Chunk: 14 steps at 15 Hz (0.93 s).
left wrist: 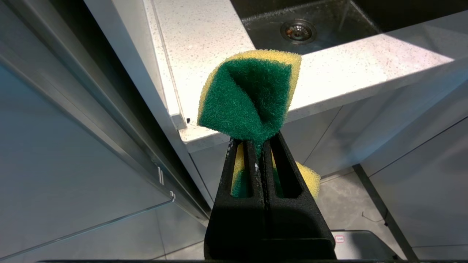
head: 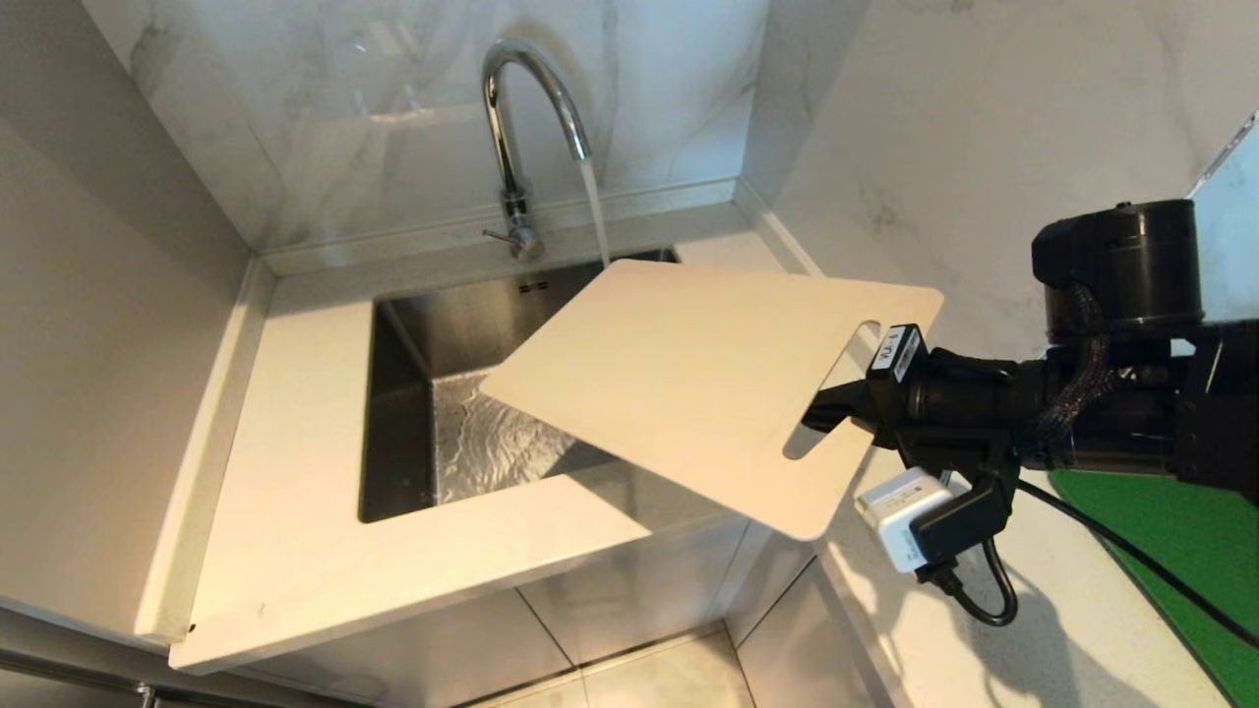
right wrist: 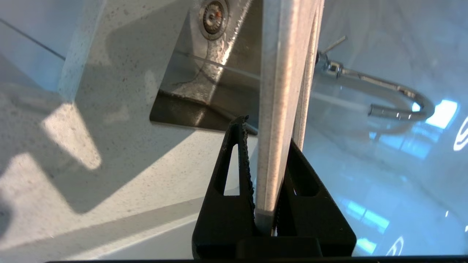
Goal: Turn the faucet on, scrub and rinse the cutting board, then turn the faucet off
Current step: Pick up the cutting board
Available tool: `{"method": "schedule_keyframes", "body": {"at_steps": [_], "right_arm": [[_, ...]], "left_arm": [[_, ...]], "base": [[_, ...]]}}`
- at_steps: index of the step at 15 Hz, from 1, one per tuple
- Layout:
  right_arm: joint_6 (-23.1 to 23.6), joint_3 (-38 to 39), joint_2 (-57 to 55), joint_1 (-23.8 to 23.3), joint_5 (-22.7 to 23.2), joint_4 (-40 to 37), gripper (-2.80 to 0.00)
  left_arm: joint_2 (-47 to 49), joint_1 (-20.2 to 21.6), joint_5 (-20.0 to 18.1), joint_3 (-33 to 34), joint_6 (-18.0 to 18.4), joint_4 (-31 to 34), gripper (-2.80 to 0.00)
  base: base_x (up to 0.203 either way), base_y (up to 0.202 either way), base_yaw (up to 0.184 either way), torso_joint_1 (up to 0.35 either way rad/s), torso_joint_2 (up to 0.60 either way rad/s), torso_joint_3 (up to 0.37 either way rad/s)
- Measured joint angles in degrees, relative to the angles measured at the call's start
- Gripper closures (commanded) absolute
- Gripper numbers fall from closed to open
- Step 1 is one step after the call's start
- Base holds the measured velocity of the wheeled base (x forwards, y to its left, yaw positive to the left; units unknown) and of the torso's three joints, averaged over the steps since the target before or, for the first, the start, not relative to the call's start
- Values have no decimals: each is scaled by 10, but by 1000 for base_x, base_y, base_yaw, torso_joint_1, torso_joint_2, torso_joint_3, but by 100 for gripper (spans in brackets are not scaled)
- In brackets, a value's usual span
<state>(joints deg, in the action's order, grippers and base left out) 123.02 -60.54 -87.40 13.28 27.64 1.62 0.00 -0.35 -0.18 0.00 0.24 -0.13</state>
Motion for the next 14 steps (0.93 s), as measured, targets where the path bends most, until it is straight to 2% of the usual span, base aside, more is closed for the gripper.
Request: {"method": "schedule_keyframes", "body": {"at_steps": [2, 6, 10, 14], "right_arm": [[31, -37, -5, -2, 0, -56, 0], [62, -60, -11, -3, 0, -102, 0], [122, -109, -19, -7, 0, -196, 0], [159, -146, -21, -21, -7, -261, 0]], "left_arm": [[0, 0, 0, 0, 0, 0, 0], [0, 0, 0, 0, 0, 0, 0], [0, 0, 0, 0, 0, 0, 0], [0, 0, 0, 0, 0, 0, 0]], "base": [[0, 0, 0, 0, 0, 0], [0, 0, 0, 0, 0, 0], [0, 0, 0, 0, 0, 0], [0, 0, 0, 0, 0, 0]]}}
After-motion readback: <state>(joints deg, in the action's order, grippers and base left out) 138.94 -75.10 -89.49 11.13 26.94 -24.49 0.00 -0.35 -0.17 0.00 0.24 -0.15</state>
